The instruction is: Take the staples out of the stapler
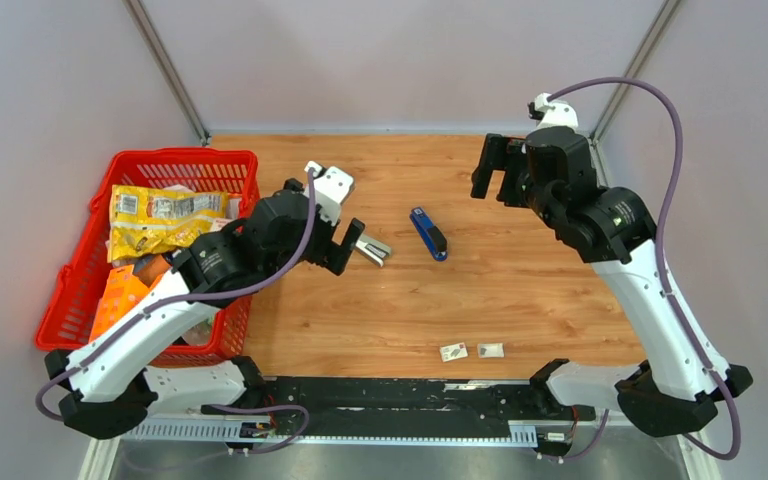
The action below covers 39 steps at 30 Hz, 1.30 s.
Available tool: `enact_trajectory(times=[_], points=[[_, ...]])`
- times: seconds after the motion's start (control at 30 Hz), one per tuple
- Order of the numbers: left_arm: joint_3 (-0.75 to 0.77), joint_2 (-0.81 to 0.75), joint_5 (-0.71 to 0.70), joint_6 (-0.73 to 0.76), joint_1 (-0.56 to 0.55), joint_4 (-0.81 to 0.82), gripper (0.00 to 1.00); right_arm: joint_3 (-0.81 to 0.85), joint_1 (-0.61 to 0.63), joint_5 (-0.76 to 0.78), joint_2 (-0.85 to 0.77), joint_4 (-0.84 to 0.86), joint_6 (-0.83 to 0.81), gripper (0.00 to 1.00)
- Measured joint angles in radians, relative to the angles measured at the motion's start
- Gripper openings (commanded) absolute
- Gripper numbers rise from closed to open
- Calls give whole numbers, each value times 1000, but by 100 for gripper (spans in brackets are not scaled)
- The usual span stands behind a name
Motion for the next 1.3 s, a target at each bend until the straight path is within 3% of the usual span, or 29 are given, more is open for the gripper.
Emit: enact_trajectory(times=[0.2,0.43,0.6,0.83,1.07,1.3], points=[[40,110,-18,56,0,0,100,-65,0,45,16,16,-61,100],[152,362,40,151,2,11,99,-106,0,76,98,27,-95,100],[194,519,183,232,41,64,99,-161,0,77,101,23,-92,100],[194,611,423,327,175,153,98,-283,0,75,28,22,-85,100],[152,654,560,285,345,294,90,-385,0,12,15,43,-60,100],[111,734,514,158,398,321,87,-460,2,-186,60,149,8,95]])
